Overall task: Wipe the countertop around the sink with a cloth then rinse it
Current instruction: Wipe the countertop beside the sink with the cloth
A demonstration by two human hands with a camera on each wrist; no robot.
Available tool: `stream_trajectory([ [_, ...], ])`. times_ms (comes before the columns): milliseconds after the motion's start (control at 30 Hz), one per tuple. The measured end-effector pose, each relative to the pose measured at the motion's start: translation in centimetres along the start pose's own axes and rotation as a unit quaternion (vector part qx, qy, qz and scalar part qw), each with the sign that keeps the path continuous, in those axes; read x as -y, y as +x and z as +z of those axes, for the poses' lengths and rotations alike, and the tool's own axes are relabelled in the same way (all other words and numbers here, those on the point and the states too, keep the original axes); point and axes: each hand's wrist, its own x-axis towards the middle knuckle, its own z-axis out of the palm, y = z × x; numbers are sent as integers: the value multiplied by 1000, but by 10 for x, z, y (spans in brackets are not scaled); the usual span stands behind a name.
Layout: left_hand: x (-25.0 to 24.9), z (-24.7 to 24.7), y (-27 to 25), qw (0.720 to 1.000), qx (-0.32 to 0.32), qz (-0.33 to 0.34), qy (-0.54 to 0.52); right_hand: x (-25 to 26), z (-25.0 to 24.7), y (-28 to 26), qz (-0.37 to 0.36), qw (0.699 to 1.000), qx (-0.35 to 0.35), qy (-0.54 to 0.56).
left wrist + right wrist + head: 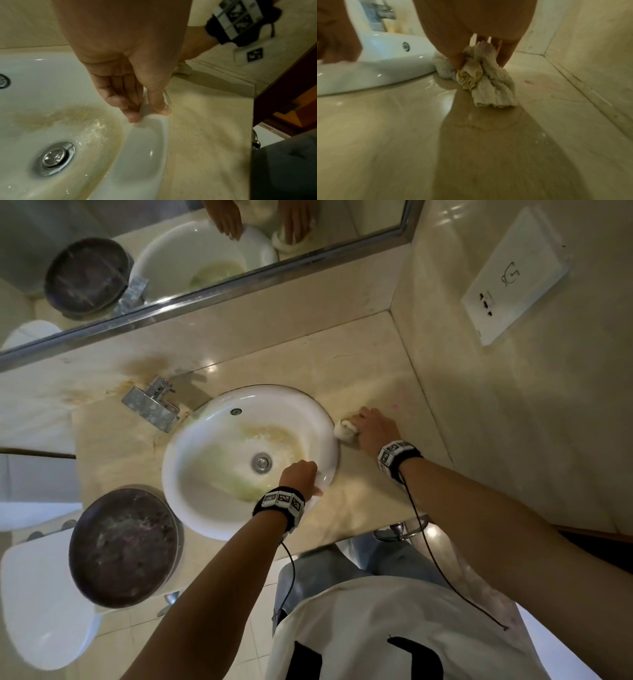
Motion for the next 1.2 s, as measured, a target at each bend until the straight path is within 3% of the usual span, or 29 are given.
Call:
stream_trajectory([
  [267,-4,-2,1,999,9,13,30,-9,-20,35,78,995,12,56],
  [533,-6,-13,3,995,35,54,82,-53,-34,-48,216,958,-147,121],
  [800,-18,-15,6,983,51,77,161,-61,0,-117,391,907,-102,120],
  [1200,-25,-21,14,972,85,84,202,-60,7,-84,510,835,-117,172],
])
